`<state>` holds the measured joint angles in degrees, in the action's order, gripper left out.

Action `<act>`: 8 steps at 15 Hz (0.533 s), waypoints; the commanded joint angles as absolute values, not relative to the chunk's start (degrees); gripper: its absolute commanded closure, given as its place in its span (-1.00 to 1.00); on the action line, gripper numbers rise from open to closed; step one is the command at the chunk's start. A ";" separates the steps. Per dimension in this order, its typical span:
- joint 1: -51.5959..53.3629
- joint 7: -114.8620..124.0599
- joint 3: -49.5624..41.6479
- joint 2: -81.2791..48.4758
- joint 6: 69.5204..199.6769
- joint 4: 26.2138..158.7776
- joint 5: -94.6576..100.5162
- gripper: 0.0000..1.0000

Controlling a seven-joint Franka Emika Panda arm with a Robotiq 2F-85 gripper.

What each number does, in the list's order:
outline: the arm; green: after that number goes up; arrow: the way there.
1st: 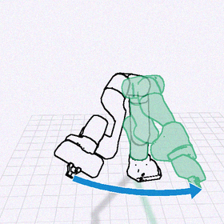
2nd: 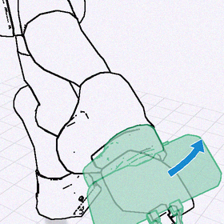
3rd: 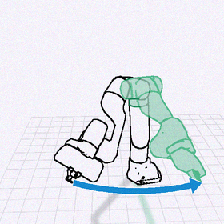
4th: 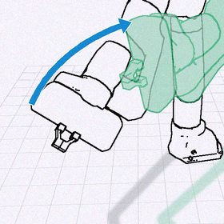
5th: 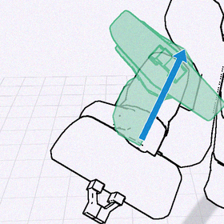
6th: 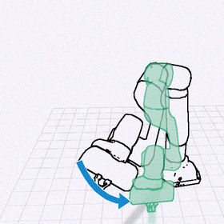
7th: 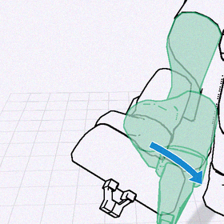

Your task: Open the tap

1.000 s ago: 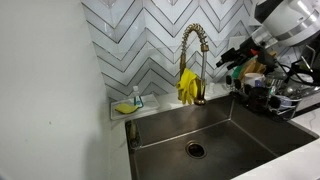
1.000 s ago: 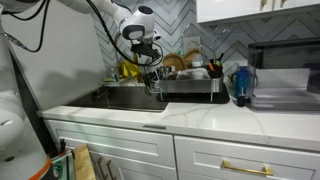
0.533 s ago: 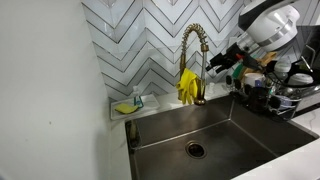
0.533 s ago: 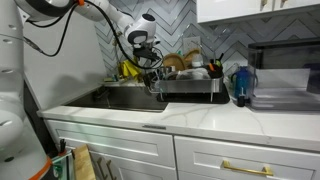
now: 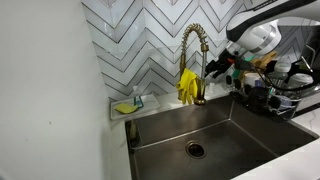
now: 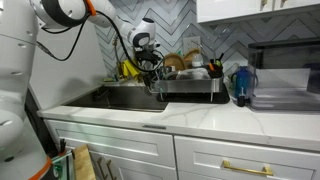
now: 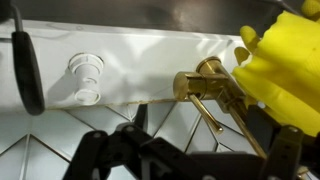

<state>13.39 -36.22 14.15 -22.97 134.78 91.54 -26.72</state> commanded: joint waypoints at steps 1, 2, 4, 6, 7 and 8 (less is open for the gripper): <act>13.43 -32.96 16.24 -27.14 135.97 86.21 -22.05 -1.00; 13.60 -32.33 16.55 -28.08 136.48 85.11 -21.15 -1.00; 13.96 -30.89 16.92 -29.50 136.72 83.47 -19.15 -1.00; 14.37 -29.13 16.98 -30.74 136.36 82.26 -16.93 -1.00; 14.59 -28.23 16.92 -31.31 136.01 81.64 -15.77 -1.00; 14.75 -27.62 17.02 -31.95 135.86 81.06 -14.81 -1.00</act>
<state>14.13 -30.85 16.57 -29.20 136.00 83.91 -18.64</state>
